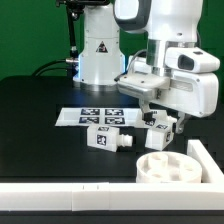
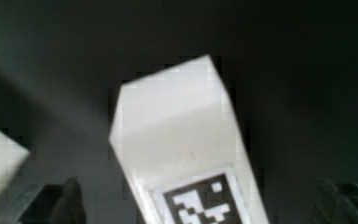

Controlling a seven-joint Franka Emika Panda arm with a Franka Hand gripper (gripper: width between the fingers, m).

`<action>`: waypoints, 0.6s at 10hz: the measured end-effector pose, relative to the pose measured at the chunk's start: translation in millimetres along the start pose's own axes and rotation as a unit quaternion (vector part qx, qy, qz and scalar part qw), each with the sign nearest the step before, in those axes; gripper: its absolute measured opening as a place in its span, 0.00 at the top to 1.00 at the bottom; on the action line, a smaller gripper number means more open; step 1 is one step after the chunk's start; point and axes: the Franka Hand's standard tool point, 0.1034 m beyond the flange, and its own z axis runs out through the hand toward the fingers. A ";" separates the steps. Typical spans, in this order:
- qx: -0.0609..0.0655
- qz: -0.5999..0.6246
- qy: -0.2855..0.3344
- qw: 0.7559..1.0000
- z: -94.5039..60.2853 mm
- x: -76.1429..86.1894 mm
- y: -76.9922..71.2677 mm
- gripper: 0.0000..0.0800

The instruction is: Assemble stool

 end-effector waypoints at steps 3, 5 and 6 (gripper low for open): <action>0.004 0.119 0.001 0.993 0.8 0.6 -2.2 0.19; 0.006 0.246 -0.005 0.969 -12.3 -7.2 -0.9 0.19; 0.005 0.333 -0.005 0.943 -17.3 -7.8 1.4 0.19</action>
Offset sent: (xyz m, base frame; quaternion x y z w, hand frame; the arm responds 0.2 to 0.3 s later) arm 0.0016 -0.0146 0.0215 0.0195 -0.0229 0.2392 0.9705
